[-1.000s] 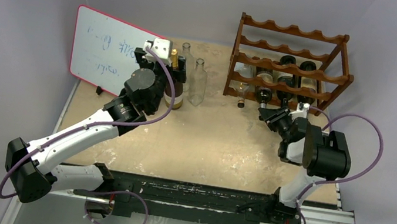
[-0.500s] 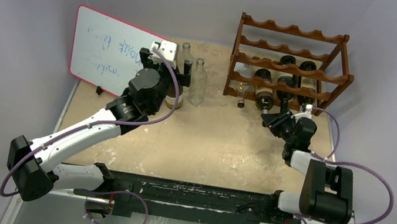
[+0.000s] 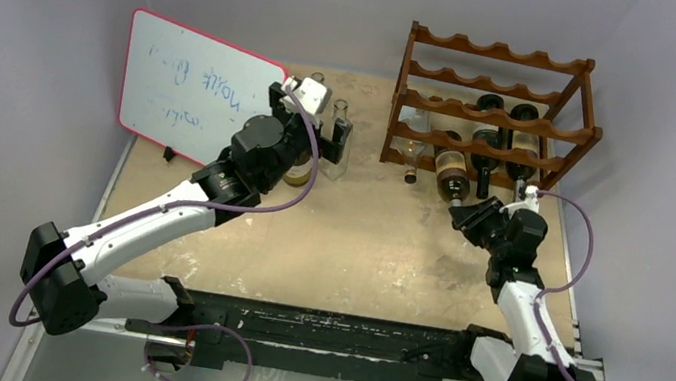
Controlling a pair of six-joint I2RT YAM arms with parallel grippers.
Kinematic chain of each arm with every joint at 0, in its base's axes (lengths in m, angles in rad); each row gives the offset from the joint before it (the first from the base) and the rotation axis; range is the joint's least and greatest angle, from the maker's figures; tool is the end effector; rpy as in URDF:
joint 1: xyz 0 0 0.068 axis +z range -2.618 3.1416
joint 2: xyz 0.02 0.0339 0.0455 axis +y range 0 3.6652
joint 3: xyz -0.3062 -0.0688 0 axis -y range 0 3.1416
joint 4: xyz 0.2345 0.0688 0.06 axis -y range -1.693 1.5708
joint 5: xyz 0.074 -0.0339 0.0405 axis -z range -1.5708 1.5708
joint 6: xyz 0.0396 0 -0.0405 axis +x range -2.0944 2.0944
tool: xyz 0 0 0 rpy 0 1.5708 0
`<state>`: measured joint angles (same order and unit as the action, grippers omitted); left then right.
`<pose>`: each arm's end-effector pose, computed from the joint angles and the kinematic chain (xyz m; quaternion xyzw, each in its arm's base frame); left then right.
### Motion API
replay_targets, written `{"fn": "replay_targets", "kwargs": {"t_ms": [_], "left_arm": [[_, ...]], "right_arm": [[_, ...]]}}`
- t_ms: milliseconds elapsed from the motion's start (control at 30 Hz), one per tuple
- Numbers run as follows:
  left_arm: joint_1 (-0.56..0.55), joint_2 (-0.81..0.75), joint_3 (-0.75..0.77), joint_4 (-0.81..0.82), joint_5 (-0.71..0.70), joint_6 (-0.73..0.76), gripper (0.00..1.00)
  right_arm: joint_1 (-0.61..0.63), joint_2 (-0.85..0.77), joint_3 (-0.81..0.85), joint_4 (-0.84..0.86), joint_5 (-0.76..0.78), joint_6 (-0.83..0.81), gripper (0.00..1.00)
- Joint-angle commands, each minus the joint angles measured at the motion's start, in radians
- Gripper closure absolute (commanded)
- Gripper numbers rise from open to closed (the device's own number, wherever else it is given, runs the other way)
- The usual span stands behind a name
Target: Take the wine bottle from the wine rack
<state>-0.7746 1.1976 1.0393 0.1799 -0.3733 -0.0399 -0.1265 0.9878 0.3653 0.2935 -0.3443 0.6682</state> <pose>0.1961 -0.1717 0.4233 0.1231 0.6891 -0.1590 0.6963 0.1825 -0.0097 0.2452 0.2182 0.7775 0.2876 0.5150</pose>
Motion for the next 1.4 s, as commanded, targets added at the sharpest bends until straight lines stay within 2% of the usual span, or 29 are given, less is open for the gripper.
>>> {"fn": "replay_targets", "kwargs": {"t_ms": [0,233,567,767,1200,1367], "left_arm": [[-0.003,0.017,0.008,0.103,0.148,-0.006,0.00],[-0.008,0.028,-0.020,0.187,0.199,-0.045,0.00],[-0.063,0.000,-0.068,0.291,0.101,-0.111,0.00],[-0.090,-0.009,-0.057,0.256,0.074,-0.102,0.00],[-0.151,-0.010,-0.032,0.198,0.049,-0.085,0.00],[-0.170,0.000,-0.027,0.179,0.074,-0.034,0.00]], "right_arm": [[0.004,-0.088,0.052,-0.077,0.010,-0.033,1.00],[0.004,-0.186,0.099,-0.243,0.020,-0.037,1.00],[0.004,-0.301,0.203,-0.540,0.079,-0.077,1.00],[0.004,-0.294,0.280,-0.659,0.087,-0.124,1.00],[0.004,-0.345,0.356,-0.876,0.106,-0.119,1.00],[0.005,-0.326,0.420,-0.937,0.085,-0.161,1.00]]}}
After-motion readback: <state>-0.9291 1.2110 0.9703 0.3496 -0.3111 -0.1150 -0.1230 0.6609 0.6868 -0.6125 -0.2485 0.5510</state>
